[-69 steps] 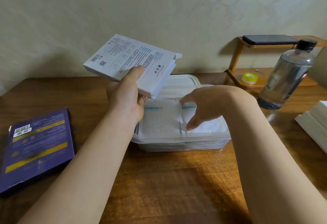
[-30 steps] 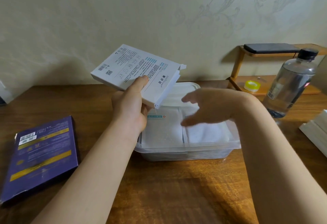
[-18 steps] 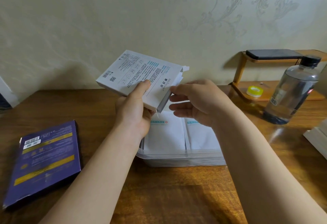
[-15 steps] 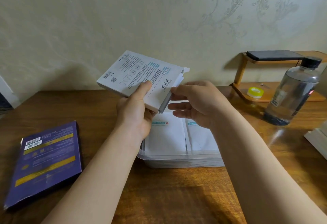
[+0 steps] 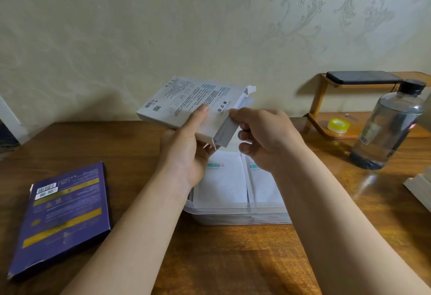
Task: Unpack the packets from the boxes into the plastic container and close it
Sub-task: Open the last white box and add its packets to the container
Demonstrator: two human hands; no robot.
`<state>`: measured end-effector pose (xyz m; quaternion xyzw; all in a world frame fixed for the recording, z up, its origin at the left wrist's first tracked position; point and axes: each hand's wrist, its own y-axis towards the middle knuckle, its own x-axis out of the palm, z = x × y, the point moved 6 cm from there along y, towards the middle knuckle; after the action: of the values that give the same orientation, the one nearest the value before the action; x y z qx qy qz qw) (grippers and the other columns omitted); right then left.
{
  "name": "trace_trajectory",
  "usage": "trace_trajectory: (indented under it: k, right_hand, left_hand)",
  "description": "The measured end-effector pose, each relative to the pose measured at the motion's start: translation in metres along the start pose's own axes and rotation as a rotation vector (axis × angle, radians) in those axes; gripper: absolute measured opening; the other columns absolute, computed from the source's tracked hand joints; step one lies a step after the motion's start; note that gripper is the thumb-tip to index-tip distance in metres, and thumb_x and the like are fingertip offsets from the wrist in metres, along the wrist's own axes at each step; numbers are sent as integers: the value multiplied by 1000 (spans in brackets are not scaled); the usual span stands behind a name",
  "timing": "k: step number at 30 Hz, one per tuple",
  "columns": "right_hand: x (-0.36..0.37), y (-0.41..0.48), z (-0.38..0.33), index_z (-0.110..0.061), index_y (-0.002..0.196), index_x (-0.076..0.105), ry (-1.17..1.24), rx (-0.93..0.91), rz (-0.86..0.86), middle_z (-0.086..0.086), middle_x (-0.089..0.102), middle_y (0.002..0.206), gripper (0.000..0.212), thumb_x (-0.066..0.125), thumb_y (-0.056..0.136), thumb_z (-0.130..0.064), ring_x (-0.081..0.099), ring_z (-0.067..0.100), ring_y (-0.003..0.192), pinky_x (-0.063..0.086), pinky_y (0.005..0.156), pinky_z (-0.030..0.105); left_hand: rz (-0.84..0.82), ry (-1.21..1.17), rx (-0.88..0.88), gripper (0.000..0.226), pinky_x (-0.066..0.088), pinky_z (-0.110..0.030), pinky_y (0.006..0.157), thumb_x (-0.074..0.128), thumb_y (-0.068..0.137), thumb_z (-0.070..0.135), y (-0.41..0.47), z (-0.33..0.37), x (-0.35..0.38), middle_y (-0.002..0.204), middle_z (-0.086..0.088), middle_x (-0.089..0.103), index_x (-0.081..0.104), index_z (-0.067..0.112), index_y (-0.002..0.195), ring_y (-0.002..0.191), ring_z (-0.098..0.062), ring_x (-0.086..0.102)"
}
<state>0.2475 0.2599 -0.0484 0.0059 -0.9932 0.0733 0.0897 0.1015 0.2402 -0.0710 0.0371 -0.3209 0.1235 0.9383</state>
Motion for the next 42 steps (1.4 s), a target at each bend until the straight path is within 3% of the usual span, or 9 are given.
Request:
trace_trajectory:
  k: [5,9,14,17,22,26,30,33,42]
  right_hand:
    - [2,1,4,-10,77,65,37,7,-28,1,47,65,19,80,83,-19,42,15,53,35,42,24]
    - [2,-1,-1,-9,79,66,97,-5,-33,0,47,60,15,76,86,-17,47,15,48,38,45,25]
    - [-8,-4,-20,-5,90,65,215,-48,-21,10,63,73,4,62,90,-7,66,24,57,57,64,39]
    - [-16,-6,-28,-8,87,60,242,-77,-29,11,59,77,8,53,91,-7,65,25,57,56,55,34]
    - [-25,-1,-33,-5,103,61,225,-156,-206,13,63,79,36,31,86,4,63,26,54,51,70,43]
    - [-29,-1,-35,-40,128,54,-283,-555,-246,8,66,115,73,59,84,19,72,26,92,62,72,40]
    - [-26,-3,-40,-31,93,75,-523,-795,-109,4,59,125,40,77,78,6,58,-1,115,52,94,23]
    - [-34,-2,-49,-33,85,73,-445,-829,-95,7,60,125,33,78,81,-1,59,6,116,51,84,14]
    - [-49,7,-40,-2,94,66,-141,-451,-208,19,70,93,14,73,83,1,72,38,90,60,77,51]
  left_hand:
    - [52,-2,-22,20,58,-33,67,73,88,4,4,-1,-4,96,-5,79,71,21,99,76,-19,75]
    - [75,-18,-41,28,61,-40,78,73,87,2,6,3,-4,107,-9,79,72,16,111,89,-24,77]
    - [118,-66,-64,29,61,-35,63,73,87,2,12,10,-11,106,-13,78,71,11,114,89,-28,76]
    - [137,-87,-66,34,62,-36,64,71,87,1,15,11,-17,108,-14,78,70,8,119,89,-29,77]
    - [161,-110,-82,38,63,-35,67,71,87,1,17,10,-21,108,-10,78,68,12,123,98,-27,76]
    - [161,-80,-104,31,59,-28,57,71,87,3,15,8,-20,101,-8,78,69,12,117,77,-19,76]
    - [164,-66,-101,34,60,-31,60,70,87,1,16,5,-21,108,-11,78,68,10,119,88,-25,76]
    - [205,-97,-64,38,64,-37,66,70,87,-2,17,11,-26,112,-15,76,66,7,123,96,-29,76]
    - [337,-66,57,25,57,-22,55,74,85,-3,9,19,-33,94,-4,76,65,17,97,68,-14,73]
